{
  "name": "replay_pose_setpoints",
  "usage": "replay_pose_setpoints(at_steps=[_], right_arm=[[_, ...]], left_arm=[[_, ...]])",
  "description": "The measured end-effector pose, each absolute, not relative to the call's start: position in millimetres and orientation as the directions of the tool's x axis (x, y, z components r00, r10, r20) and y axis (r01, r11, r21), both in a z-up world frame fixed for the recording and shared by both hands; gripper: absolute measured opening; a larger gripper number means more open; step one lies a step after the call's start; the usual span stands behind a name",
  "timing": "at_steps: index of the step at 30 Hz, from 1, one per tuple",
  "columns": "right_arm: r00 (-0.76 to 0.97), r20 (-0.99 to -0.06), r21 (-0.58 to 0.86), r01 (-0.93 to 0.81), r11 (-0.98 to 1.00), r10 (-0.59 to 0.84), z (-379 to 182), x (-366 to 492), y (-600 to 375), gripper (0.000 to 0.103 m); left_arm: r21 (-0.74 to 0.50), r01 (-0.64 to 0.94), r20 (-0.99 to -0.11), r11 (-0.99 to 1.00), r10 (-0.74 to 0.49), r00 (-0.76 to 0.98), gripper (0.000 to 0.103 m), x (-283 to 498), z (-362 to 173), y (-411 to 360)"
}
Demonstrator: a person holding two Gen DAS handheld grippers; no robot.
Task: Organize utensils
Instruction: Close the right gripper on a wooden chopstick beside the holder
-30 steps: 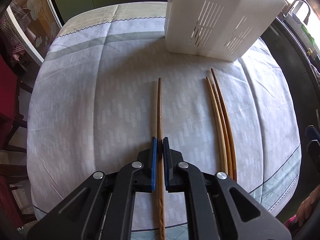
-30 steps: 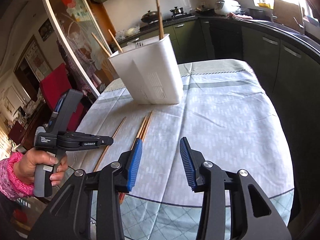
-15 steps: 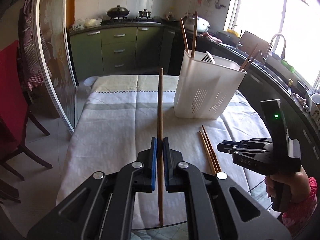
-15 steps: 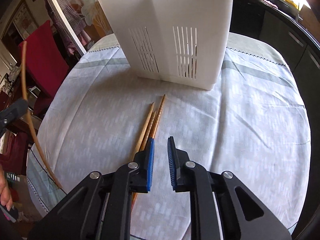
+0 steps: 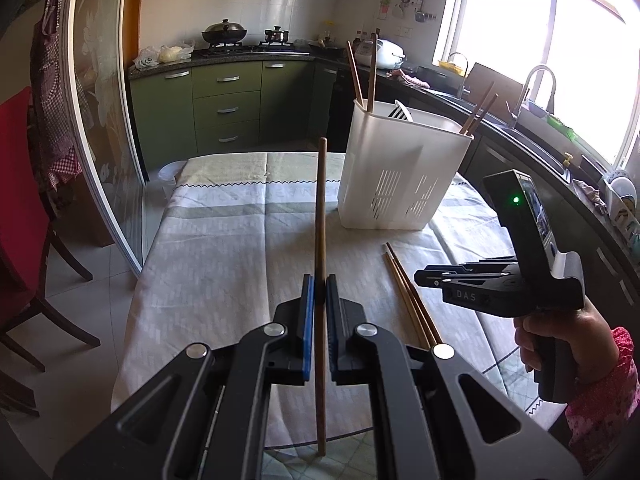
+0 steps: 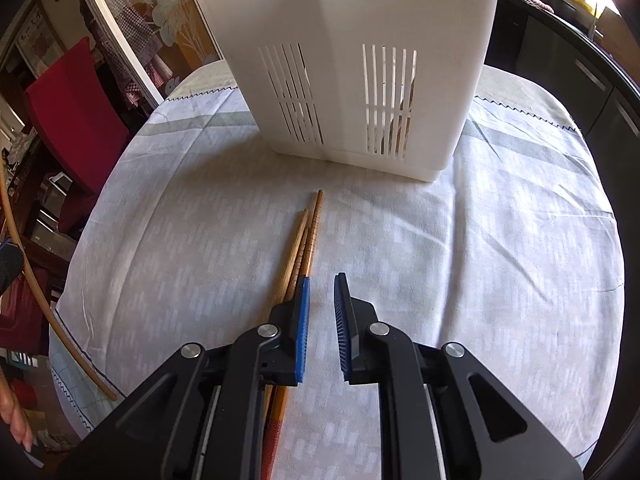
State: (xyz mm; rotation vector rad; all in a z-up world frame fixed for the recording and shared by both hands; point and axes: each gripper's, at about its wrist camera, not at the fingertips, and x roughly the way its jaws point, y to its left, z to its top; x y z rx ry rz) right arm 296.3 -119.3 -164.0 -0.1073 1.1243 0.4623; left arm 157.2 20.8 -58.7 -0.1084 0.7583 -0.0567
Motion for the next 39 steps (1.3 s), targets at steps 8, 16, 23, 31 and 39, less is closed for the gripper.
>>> replay_pose_setpoints(at_steps=[8, 16, 23, 31, 39], right_arm=[[0.33, -0.906, 0.101, -0.438, 0.893, 0.264, -172.2, 296.1, -104.0, 0.013], [0.317, -0.92, 0.066, -0.456, 0.888, 0.232, -175.4, 301.8, -89.8, 0.015], [0.321, -0.918, 0.071, -0.443, 0.894, 0.232, -175.9, 306.6, -88.1, 0.014], [0.308, -0.906, 0.16, -0.389, 0.907, 0.292, -171.8, 313.6, -115.2, 0.015], [0.316, -0.9, 0.165, -0.387, 0.907, 0.299, -167.6, 312.0, -125.9, 0.015]], left_arm=[[-0.119, 0.013, -0.683, 0.993, -0.092, 0.725, 0.006, 156.8, -59.1, 21.9], [-0.119, 0.017, -0.683, 0.993, -0.094, 0.725, 0.006, 155.4, -61.1, 20.1], [-0.121, 0.016, -0.683, 0.992, -0.095, 0.724, 0.006, 153.1, -62.0, 21.5], [-0.12, 0.019, -0.693, 0.993, -0.097, 0.714, 0.006, 154.1, -66.0, 21.8], [-0.115, 0.025, -0.697, 0.993, -0.099, 0.71, 0.006, 156.4, -67.1, 22.8]])
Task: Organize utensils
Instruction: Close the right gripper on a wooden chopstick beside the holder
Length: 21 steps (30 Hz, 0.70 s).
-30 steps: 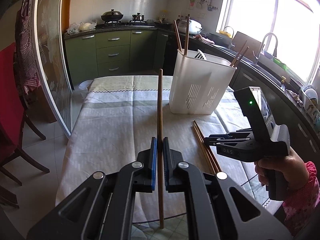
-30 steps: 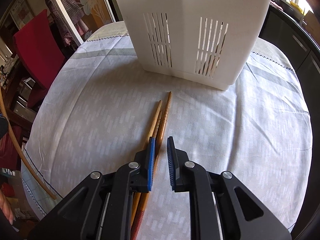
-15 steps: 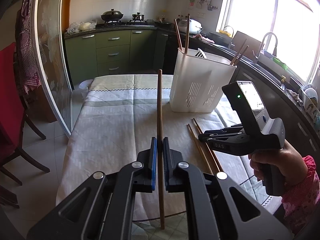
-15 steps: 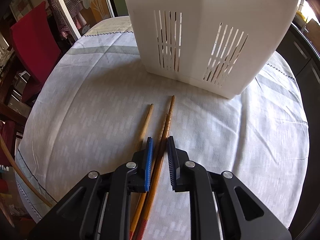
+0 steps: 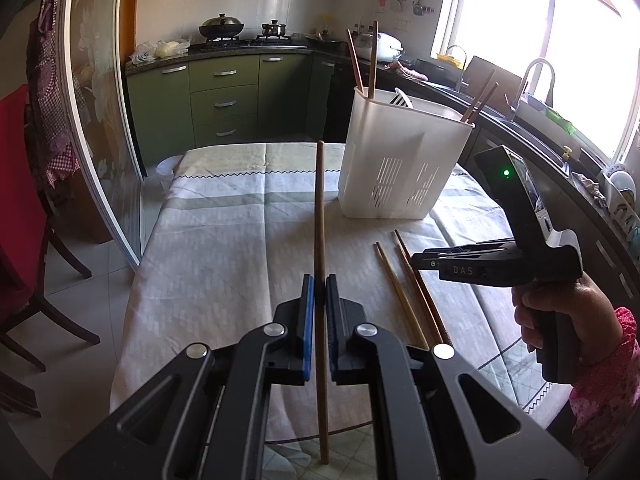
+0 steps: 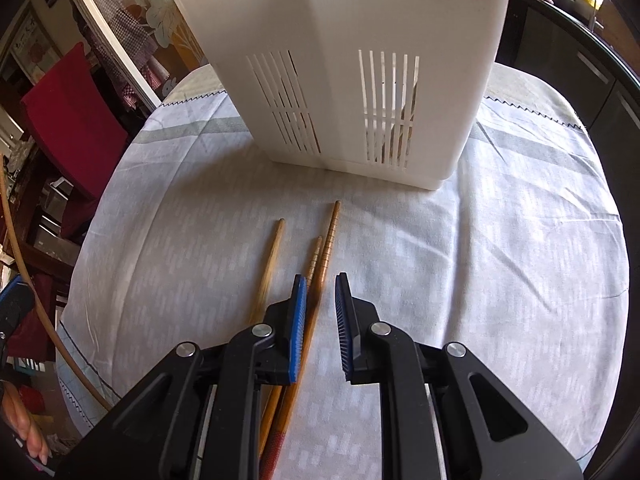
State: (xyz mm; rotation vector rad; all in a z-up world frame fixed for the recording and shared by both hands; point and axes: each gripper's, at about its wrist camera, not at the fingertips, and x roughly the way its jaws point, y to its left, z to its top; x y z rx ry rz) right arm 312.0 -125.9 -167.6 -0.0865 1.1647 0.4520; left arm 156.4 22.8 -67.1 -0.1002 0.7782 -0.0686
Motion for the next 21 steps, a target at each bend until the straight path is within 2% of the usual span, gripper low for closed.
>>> replay_pose_setpoints(at_steps=[8, 14, 18, 21], right_arm=[[0.319, -0.911, 0.125, -0.387, 0.914, 0.26, -175.2, 314.9, -114.6, 0.015], [0.36, -0.914, 0.026, -0.41, 0.912, 0.188, -175.8, 311.1, -92.2, 0.016], [0.361, -0.909, 0.039, -0.419, 0.907, 0.207, -175.5, 310.7, -94.2, 0.007], [0.384, -0.889, 0.077, -0.414, 0.907, 0.25, -165.1, 305.9, -104.6, 0.007]], left_arm=[[-0.112, 0.025, -0.693, 0.993, -0.097, 0.714, 0.006, 155.4, -66.5, 24.2], [-0.118, 0.027, -0.687, 0.993, -0.101, 0.72, 0.006, 154.3, -64.6, 22.9], [-0.123, 0.024, -0.678, 0.992, -0.102, 0.728, 0.006, 154.0, -62.9, 24.4], [-0.126, 0.024, -0.675, 0.992, -0.104, 0.731, 0.006, 152.5, -62.0, 25.5]])
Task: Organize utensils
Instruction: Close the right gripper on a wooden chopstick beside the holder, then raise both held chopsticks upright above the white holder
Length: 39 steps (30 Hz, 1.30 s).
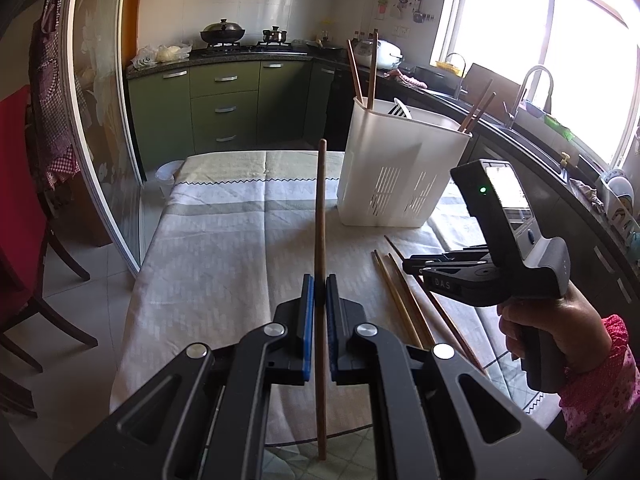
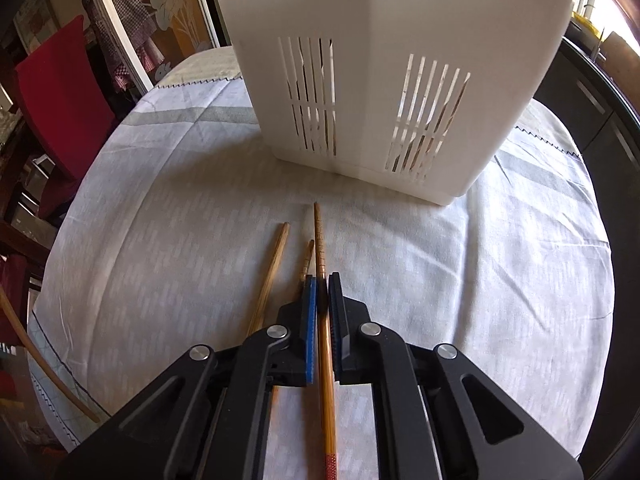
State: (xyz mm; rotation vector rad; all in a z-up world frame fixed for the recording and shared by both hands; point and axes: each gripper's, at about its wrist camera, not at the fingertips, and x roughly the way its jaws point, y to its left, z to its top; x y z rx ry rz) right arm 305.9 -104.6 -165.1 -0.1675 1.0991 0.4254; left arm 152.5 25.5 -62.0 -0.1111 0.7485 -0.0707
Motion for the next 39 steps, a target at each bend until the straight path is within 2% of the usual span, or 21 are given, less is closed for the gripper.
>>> replay_pose_setpoints(at_steps=[7, 15, 21, 39], right_arm=[[0.502, -0.782, 0.15, -0.424, 0.893, 0.369, -103.5, 273.6, -139.4, 0.007], [0.637, -0.645, 0.113, -0.466, 0.878, 0.421, -39.3, 208.2, -178.5, 0.007], [0.655, -0.628, 0.094, -0.473, 0.876, 0.421, -29.3, 178.7, -194.8, 0.007], [0.657, -0.589, 0.135, -0.495, 0.858, 0.471, -11.5, 173.0, -204.7, 0.007]], left_arm=[[-0.119, 0.032, -0.655, 0.992, -0.103, 0.749, 0.006, 146.8, -52.4, 22.5], [-0.1, 0.043, -0.629, 0.994, -0.096, 0.771, 0.006, 138.2, -37.7, 17.7], [-0.097, 0.047, -0.625, 0.994, -0.098, 0.774, 0.006, 134.5, -34.8, 14.1], [-0.077, 0.077, -0.598, 0.994, -0.108, 0.794, 0.006, 133.5, -15.0, 1.5]])
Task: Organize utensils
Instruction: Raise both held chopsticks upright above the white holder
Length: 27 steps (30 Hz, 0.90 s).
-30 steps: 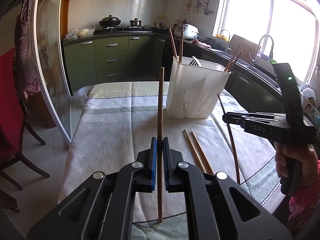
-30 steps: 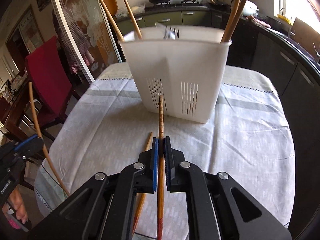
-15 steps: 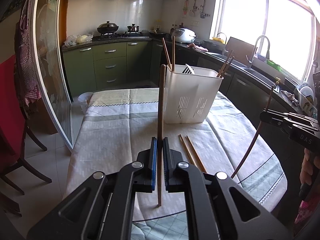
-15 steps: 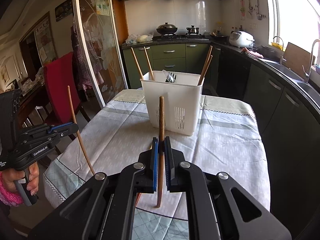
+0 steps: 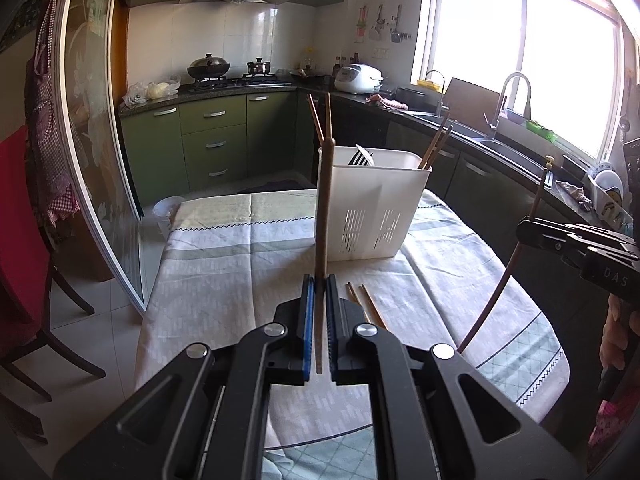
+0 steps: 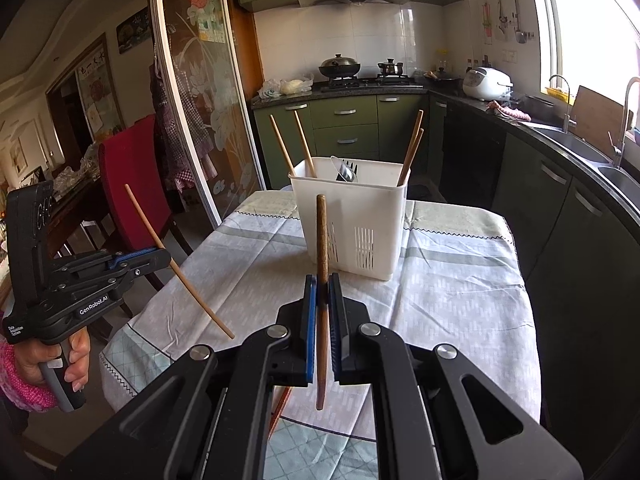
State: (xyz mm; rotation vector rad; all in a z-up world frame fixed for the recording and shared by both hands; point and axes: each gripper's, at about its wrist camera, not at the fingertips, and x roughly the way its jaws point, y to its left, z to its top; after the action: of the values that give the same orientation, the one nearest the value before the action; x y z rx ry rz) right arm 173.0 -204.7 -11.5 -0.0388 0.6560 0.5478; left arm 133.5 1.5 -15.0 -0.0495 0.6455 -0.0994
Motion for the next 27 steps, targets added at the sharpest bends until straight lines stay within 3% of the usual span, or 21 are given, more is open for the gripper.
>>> replay_pose_setpoints(at_steps=[15, 23, 27], right_arm=[[0.735, -0.436, 0.135, -0.517, 0.845, 0.519, 95.6, 204.2, -226.6, 0.007], [0.807, -0.312, 0.158, -0.477, 0.865, 0.502, 150.9, 257.9, -226.3, 0.007], [0.832, -0.31, 0.146, -0.438, 0.887, 0.461, 149.2, 293.8, -214.9, 0.007]], left_arm=[[-0.112, 0.16, -0.509, 0.981, -0.195, 0.838, 0.006, 191.5, 83.9, -30.1], [-0.073, 0.135, -0.386, 0.988, -0.152, 0.91, 0.006, 243.4, 132.0, -49.0], [-0.039, 0.102, -0.391, 0.994, -0.109, 0.914, 0.006, 271.5, 121.3, -57.2]])
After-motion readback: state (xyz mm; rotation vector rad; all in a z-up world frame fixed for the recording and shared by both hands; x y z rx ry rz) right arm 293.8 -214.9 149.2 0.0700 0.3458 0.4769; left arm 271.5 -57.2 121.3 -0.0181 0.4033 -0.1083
